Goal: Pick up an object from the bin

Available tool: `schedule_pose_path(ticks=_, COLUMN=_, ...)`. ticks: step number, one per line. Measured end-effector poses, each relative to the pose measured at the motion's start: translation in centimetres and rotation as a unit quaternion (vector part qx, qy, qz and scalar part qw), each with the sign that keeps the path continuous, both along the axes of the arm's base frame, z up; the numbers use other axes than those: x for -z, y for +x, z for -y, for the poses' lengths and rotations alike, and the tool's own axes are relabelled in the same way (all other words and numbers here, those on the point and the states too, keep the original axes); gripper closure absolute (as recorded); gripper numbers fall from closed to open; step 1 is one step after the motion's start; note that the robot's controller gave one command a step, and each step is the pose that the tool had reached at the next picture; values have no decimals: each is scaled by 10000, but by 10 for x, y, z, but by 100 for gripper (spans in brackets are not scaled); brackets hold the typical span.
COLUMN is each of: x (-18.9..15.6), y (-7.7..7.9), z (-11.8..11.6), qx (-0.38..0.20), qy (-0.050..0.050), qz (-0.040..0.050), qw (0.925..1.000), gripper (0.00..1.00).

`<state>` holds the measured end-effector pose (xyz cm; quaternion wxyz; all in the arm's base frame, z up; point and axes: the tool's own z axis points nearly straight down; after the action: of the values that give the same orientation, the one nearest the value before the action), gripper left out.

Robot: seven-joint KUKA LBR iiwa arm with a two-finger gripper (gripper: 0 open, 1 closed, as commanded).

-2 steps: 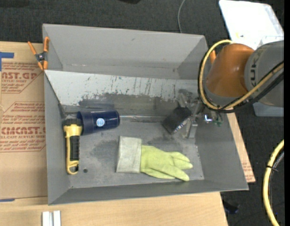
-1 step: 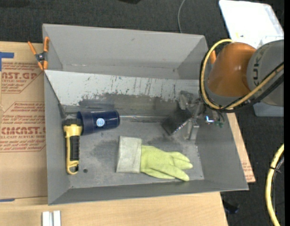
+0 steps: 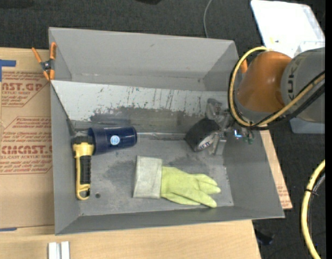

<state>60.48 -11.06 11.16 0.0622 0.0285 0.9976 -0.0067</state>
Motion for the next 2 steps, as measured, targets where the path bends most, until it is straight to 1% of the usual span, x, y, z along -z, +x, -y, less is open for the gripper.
schedule_pose_path(ticks=1, x=-16, y=-8, z=-6, qx=-6, qy=3, qz=-82, qw=10000, gripper=0)
schedule_pose_path(ticks=2, x=-8, y=-9, z=-10, qx=108, qy=-20, qz=114, qw=9999, gripper=0)
